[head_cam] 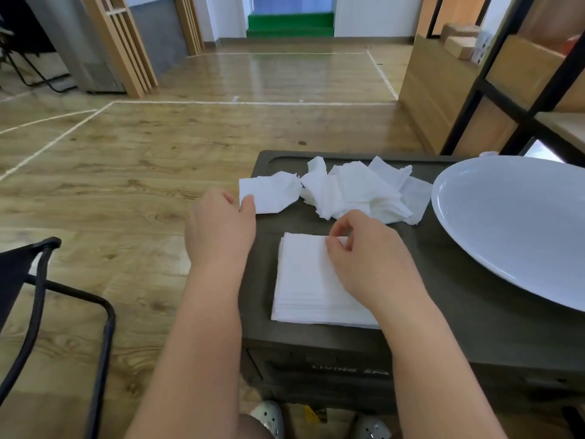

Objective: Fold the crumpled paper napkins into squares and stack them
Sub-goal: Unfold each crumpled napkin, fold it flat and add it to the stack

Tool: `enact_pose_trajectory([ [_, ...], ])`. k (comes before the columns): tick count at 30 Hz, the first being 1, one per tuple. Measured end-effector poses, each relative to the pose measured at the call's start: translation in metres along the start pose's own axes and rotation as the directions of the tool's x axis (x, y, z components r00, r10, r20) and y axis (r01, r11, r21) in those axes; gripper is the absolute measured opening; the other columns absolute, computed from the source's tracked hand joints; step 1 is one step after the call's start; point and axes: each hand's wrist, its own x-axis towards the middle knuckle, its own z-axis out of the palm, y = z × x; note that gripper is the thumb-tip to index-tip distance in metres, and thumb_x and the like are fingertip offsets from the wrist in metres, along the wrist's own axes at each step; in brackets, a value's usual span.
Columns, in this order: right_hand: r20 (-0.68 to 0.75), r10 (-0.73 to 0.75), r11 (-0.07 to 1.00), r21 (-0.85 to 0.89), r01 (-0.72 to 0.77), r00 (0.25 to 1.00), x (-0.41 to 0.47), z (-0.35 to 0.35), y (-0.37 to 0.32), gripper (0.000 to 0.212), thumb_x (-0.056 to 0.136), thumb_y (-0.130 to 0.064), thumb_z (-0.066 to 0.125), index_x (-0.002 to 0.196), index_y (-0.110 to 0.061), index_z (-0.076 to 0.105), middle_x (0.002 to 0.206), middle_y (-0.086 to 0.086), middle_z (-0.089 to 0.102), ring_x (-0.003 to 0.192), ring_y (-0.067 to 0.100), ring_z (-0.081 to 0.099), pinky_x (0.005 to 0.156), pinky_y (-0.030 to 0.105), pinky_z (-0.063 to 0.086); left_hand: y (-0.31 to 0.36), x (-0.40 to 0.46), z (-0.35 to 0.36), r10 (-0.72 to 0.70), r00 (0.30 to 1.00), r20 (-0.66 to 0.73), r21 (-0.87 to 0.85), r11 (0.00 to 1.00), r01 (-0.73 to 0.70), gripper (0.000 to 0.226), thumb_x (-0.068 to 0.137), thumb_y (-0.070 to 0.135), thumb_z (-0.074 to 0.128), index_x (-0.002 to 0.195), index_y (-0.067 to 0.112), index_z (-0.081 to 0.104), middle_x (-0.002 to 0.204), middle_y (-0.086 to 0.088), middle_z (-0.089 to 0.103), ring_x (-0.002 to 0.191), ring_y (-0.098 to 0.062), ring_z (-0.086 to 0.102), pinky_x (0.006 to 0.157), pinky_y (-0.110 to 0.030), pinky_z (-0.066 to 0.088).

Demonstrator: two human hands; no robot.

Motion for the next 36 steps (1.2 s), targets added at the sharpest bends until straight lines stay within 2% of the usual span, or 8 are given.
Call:
enact_pose_trajectory([
  [4, -0.079, 0.011, 0.986, 0.169, 0.003, 0.997, 0.002, -0.009, -0.002, 0.005, 0.094, -0.035, 0.052, 0.094, -0.031, 0.051, 0.081, -0.013, 0.053, 0.070, 0.004, 0.051, 0.058, 0.011, 0.039, 0.004, 0.026, 0.010, -0.078, 0.984, 0.159, 0.237, 0.971, 0.038, 0.053, 0.093, 0.053, 0.043, 0.099, 0.003, 0.056, 0.104, -0.013, 0.063, 0.090, -0.032, 0.055, 0.070, -0.035, 0.039],
  [8, -0.082, 0.032, 0.967, 0.253, -0.011, 0.996, 0.000, -0.016, -0.003, 0.006, 0.094, -0.035, 0.053, 0.095, -0.030, 0.052, 0.075, -0.016, 0.051, 0.067, 0.004, 0.051, 0.055, 0.012, 0.037, 0.005, 0.042, 0.022, -0.125, 0.950, 0.285, 0.100, 0.990, 0.100, 0.053, 0.089, 0.050, 0.055, 0.106, 0.001, 0.059, 0.108, -0.014, 0.063, 0.097, -0.032, 0.059, 0.075, -0.034, 0.043],
  [13, -0.071, 0.066, 0.964, 0.260, -0.045, 0.995, 0.002, -0.020, 0.004, 0.006, 0.094, -0.035, 0.053, 0.095, -0.031, 0.049, 0.074, -0.019, 0.048, 0.067, 0.003, 0.050, 0.054, 0.010, 0.035, 0.002, 0.041, 0.021, 0.012, 1.000, 0.018, -0.037, 0.999, -0.011, 0.014, 0.082, 0.021, 0.062, 0.070, 0.013, 0.060, 0.068, -0.009, 0.054, 0.062, -0.022, 0.041, 0.056, -0.027, 0.032],
  [19, -0.099, 0.100, 0.926, 0.374, -0.056, 0.990, 0.001, -0.025, 0.008, 0.011, 0.093, -0.037, 0.055, 0.102, -0.032, 0.051, 0.089, -0.017, 0.053, 0.073, -0.004, 0.050, 0.056, 0.009, 0.033, 0.024, 0.001, -0.013, 0.227, 0.969, -0.103, -0.309, 0.918, -0.248, 0.007, 0.090, 0.022, 0.060, 0.086, 0.017, 0.064, 0.073, 0.008, 0.063, 0.072, -0.017, 0.060, 0.057, -0.022, 0.041],
  [26, 0.008, 0.002, 0.688, 0.726, -0.007, 1.000, -0.005, -0.039, 0.003, 0.068, 0.072, -0.056, 0.067, 0.132, -0.045, 0.037, 0.110, -0.028, 0.049, 0.093, -0.010, 0.051, 0.071, 0.014, 0.043, 0.043, -0.078, -0.041, 0.330, 0.906, 0.265, -0.696, 0.716, -0.057, 0.009, 0.091, 0.017, 0.062, 0.094, 0.021, 0.069, 0.084, 0.004, 0.076, 0.078, -0.014, 0.073, 0.069, -0.031, 0.059],
  [30, 0.097, 0.053, 0.639, 0.761, -0.108, 0.994, -0.006, -0.040, 0.005, 0.036, 0.075, -0.049, 0.070, 0.103, -0.028, 0.066, 0.096, -0.010, 0.072, 0.089, 0.010, 0.069, 0.080, 0.038, 0.057, 0.036, -0.085, -0.038, 0.305, 0.888, 0.345, -0.733, 0.678, 0.052, 0.011, 0.090, 0.016, 0.061, 0.095, 0.021, 0.070, 0.088, 0.001, 0.076, 0.082, -0.018, 0.073, 0.073, -0.037, 0.058],
  [34, -0.064, 0.110, 0.810, 0.585, -0.052, 0.992, -0.005, -0.036, 0.008, 0.047, 0.089, -0.046, 0.057, 0.091, 0.000, 0.066, 0.090, 0.018, 0.067, 0.085, 0.034, 0.063, 0.068, 0.040, 0.052, 0.027, -0.083, -0.027, 0.176, 0.912, 0.369, -0.636, 0.764, 0.110, 0.011, 0.093, 0.023, 0.058, 0.090, 0.024, 0.069, 0.081, 0.008, 0.075, 0.074, -0.008, 0.071, 0.062, -0.026, 0.055],
  [36, -0.098, 0.110, 0.869, 0.492, -0.047, 0.989, -0.004, -0.034, 0.010, 0.048, 0.090, -0.046, 0.054, 0.088, 0.000, 0.065, 0.087, 0.018, 0.065, 0.082, 0.032, 0.061, 0.065, 0.040, 0.049, 0.023, -0.082, -0.022, 0.134, 0.924, 0.358, -0.571, 0.814, 0.103, 0.016, 0.094, 0.031, 0.056, 0.086, 0.024, 0.069, 0.080, 0.007, 0.075, 0.077, -0.014, 0.071, 0.068, -0.038, 0.057],
])
